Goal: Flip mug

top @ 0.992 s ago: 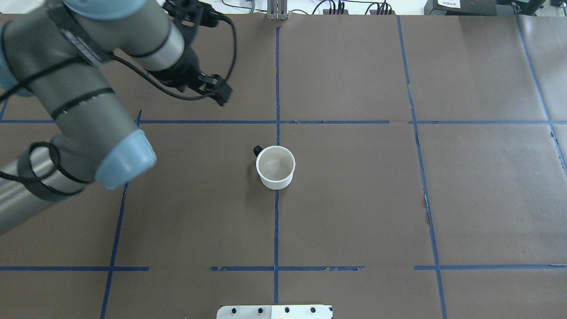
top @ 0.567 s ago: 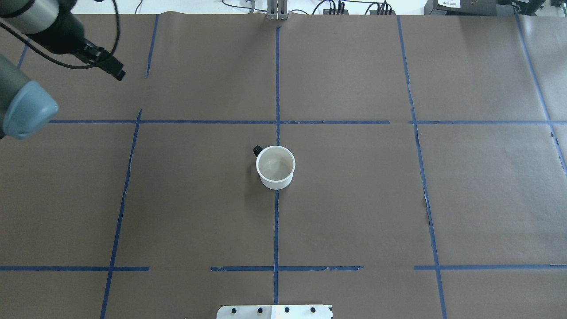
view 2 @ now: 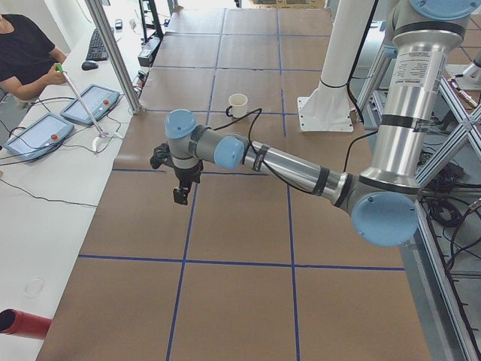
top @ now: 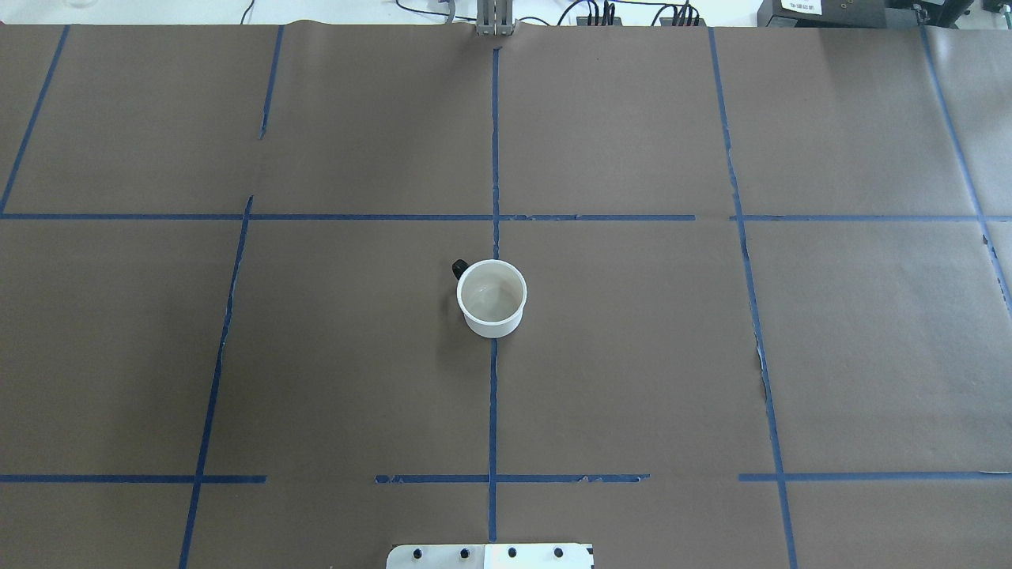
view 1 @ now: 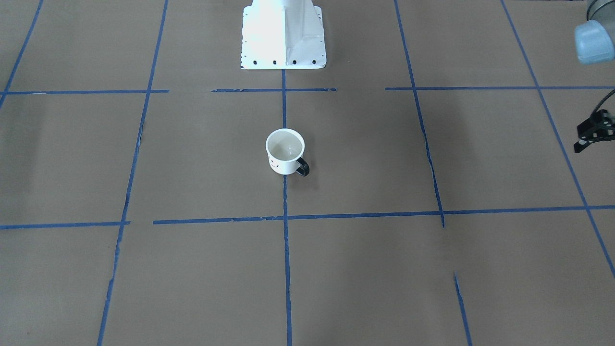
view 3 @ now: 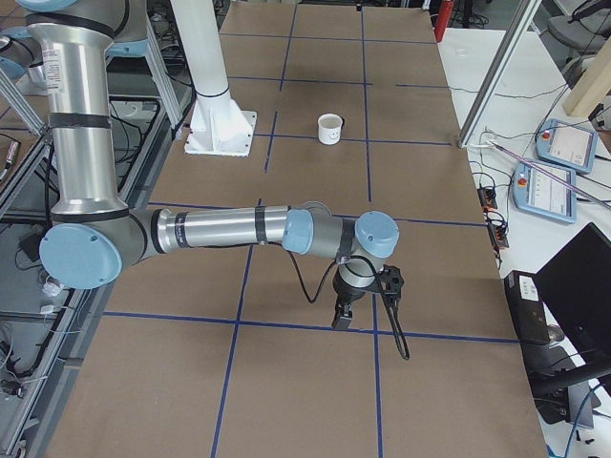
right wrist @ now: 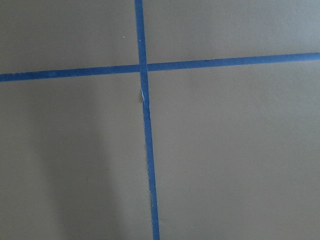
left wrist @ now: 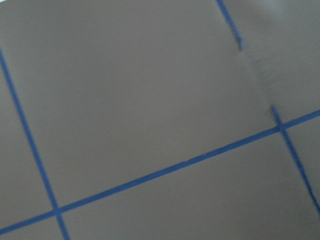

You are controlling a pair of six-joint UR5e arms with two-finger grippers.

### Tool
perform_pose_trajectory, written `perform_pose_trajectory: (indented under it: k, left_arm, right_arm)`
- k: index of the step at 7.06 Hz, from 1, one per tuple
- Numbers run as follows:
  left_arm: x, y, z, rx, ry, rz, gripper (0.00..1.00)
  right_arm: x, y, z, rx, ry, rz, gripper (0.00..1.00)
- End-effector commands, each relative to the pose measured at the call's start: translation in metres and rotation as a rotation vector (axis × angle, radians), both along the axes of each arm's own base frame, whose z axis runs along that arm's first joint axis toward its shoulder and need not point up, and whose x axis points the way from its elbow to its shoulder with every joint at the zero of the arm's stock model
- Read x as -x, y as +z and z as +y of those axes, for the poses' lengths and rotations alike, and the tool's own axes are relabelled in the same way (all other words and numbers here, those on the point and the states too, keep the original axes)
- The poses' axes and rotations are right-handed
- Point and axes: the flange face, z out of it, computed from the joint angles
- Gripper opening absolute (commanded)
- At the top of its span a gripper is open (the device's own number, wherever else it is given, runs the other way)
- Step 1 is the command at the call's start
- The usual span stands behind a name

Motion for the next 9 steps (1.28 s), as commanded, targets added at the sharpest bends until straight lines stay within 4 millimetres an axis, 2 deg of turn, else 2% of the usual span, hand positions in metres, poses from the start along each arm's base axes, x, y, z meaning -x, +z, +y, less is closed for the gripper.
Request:
perform_pose_trajectory:
  k: [1, 2, 9]
  left_arm:
    - [0.062, 0.089, 0.029, 0.095, -0.028, -0.007, 1.0]
    - [0.068, 0.107, 0.031, 0.13, -0.039, -0.01, 1.0]
    - [0.072, 0.114, 0.037, 0.151, -0.047, -0.015, 1.0]
  right_arm:
    - [0.0, 0.001, 0.0, 0.001, 0.0, 0.0, 1.0]
    - [0.0, 0.0, 0.0, 0.0, 0.0, 0.0, 1.0]
    - [0.0, 0.0, 0.0, 0.0, 0.0, 0.0, 1.0]
